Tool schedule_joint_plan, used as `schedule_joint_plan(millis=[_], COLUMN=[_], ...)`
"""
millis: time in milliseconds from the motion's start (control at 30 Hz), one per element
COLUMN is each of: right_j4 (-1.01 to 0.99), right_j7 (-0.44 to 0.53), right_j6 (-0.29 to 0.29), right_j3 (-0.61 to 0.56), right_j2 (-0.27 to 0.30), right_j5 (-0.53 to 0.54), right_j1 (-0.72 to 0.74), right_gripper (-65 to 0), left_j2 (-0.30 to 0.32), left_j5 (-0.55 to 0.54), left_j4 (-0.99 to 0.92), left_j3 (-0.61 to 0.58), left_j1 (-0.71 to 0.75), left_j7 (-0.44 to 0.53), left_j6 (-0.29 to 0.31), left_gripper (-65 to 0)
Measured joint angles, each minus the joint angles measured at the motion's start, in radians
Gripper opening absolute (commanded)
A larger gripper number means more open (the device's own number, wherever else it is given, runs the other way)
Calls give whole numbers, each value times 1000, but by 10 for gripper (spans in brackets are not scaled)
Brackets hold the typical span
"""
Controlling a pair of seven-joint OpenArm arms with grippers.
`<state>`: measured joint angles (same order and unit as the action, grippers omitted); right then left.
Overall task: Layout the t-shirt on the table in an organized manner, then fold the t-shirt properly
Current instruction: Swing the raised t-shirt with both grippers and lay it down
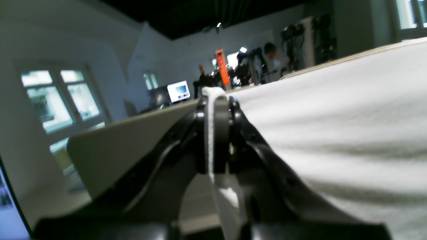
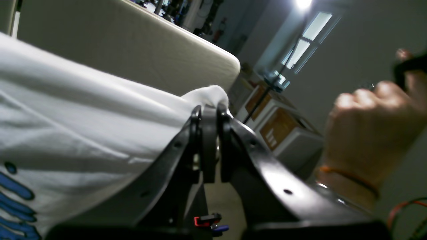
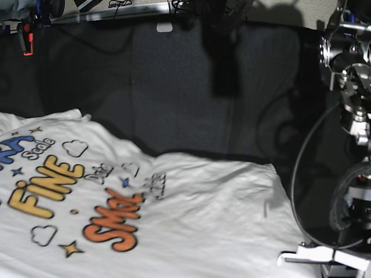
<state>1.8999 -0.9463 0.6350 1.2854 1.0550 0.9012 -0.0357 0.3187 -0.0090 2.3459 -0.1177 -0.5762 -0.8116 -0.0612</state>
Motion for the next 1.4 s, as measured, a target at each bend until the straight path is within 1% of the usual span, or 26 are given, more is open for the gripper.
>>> schedule_joint_plan(millis=[67,300,400,467,533,633,733,867,933,1000,1067,1133,1333,1400], right_j4=[-21,-20,-21,-21,-22,-22,-45,-124,-163,-199,-224,-247,-312,-330], right_j7=[-1,6,2,3,4,6,10,11,13,19,19,19,18,16], right_j6=[0,1,1,0,0,0,0,-10,-27,-30,-30,-30,-29,-29], right_j3=[0,0,0,0,0,0,0,0,0,0,0,0,0,0], right_j2=[25,118,161,198,236,279,307,320,320,320,327,346,458,469], right_j5=[-2,9,-5,-47,-62,-76,-74,-66,-60,-59,-60,-60,-48,-37], right_j1=[0,0,0,0,0,0,0,0,0,0,0,0,0,0], right_gripper=[-650,-650,-650,-650,-650,-650,-650,-650,-650,-650,-650,-650,-650,-650], left_j2=[0,0,0,0,0,0,0,0,0,0,0,0,-3,-3], left_j5=[-23,-106,-146,-149,-149,-148,-148,-149,-123,-127,-143,-162,-215,-216], left_j4=[-32,-214,-230,-230,-230,-230,-230,-230,-230,-231,-248,-286,-460,-489], left_j3=[0,0,0,0,0,0,0,0,0,-1,-1,-1,-2,-2], left_j1=[-24,-135,-198,-231,-248,-252,-261,-263,-264,-284,-325,-368,-424,-417], left_j7=[13,6,6,12,16,14,21,29,56,55,58,75,56,45], left_j6=[15,17,19,43,44,45,45,48,73,107,118,118,125,127], left_gripper=[-650,-650,-650,-650,-650,-650,-650,-650,-650,-650,-650,-650,-650,-650])
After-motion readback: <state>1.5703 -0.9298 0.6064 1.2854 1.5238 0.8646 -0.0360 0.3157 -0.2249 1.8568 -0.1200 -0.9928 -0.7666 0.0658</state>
